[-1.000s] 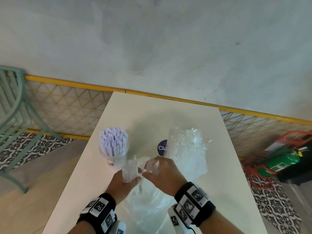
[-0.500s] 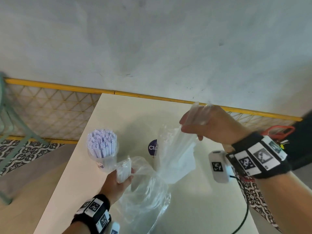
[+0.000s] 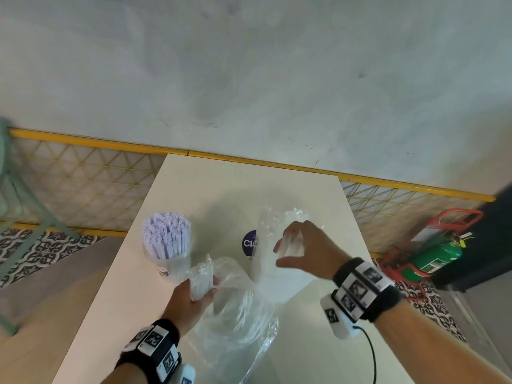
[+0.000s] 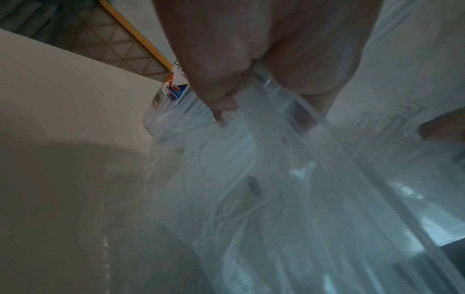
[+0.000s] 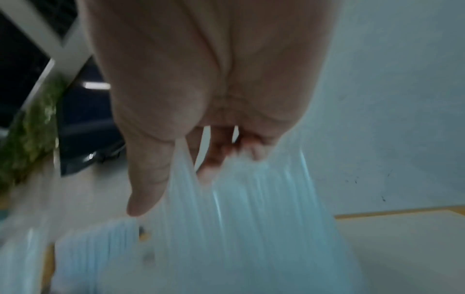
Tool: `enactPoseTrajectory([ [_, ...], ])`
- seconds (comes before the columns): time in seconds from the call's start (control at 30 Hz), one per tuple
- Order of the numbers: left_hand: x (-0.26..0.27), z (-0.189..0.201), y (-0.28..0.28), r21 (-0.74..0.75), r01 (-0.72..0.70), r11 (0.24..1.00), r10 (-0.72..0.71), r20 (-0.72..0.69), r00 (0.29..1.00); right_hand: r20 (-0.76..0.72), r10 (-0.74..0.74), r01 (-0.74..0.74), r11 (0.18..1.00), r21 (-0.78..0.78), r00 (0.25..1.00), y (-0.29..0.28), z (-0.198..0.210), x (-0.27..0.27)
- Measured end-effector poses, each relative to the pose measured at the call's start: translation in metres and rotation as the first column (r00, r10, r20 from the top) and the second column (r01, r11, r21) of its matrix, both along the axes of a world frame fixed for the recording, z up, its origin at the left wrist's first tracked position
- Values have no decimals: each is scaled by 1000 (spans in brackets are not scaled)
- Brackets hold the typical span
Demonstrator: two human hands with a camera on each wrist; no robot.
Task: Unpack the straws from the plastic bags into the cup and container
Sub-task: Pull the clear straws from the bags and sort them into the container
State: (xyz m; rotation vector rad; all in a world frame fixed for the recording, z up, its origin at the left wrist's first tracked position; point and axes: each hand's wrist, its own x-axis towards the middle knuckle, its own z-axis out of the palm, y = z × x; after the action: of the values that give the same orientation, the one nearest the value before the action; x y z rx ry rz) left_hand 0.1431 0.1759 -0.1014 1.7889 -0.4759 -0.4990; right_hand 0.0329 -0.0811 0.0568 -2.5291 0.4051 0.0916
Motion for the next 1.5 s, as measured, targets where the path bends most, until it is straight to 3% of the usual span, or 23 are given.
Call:
enactPoseTrajectory([
  [0.13,-1,1,0,-5,8,1000,-8,-21,1000,44,26,-29,997,68,999,0,-10,-9],
  [0.23,0,2,0,-18,8,1000,-8,-23,1000,65,98,-101,994,40,993,-12,4,-14],
  [0.37,-1,4,-1,-20,9,1000,-10,-24,1000,152,83,-96,992,77,985,-13,23,-15],
  [0.47,-1,5,-1,-20,0,1000,-1,-20,1000,179,124,-107,989,-104,976,6,21,-6],
  [0.53,-1,5,0,-15,-2,1000,2,-19,1000,164,165,-104,939,-329,973,20,7,1],
  [0.6,-2,5,0,-3,-2,1000,2,-13,1000,147,162,-78,886,-457,976,29,-11,4],
  [0.8,-3,6,-1,37,-5,999,4,12,1000,72,120,-62,837,-544,990,36,-55,-1],
  [0.93,-4,7,0,42,-14,999,14,11,1000,35,161,-112,811,-574,986,33,-46,0],
  [1.07,-4,7,0,41,-15,999,15,1,1000,106,122,-37,810,-585,987,16,-30,-3],
  [1.3,-3,5,1,51,4,999,-3,-7,1000,40,39,-12,853,-522,998,3,-59,-13],
  [1.4,-2,8,2,55,25,998,-24,-8,1000,130,34,41,846,-532,991,13,-44,-10],
  [1.5,-2,15,3,61,79,995,-77,-37,996,384,182,38,866,-499,905,48,-22,-6],
])
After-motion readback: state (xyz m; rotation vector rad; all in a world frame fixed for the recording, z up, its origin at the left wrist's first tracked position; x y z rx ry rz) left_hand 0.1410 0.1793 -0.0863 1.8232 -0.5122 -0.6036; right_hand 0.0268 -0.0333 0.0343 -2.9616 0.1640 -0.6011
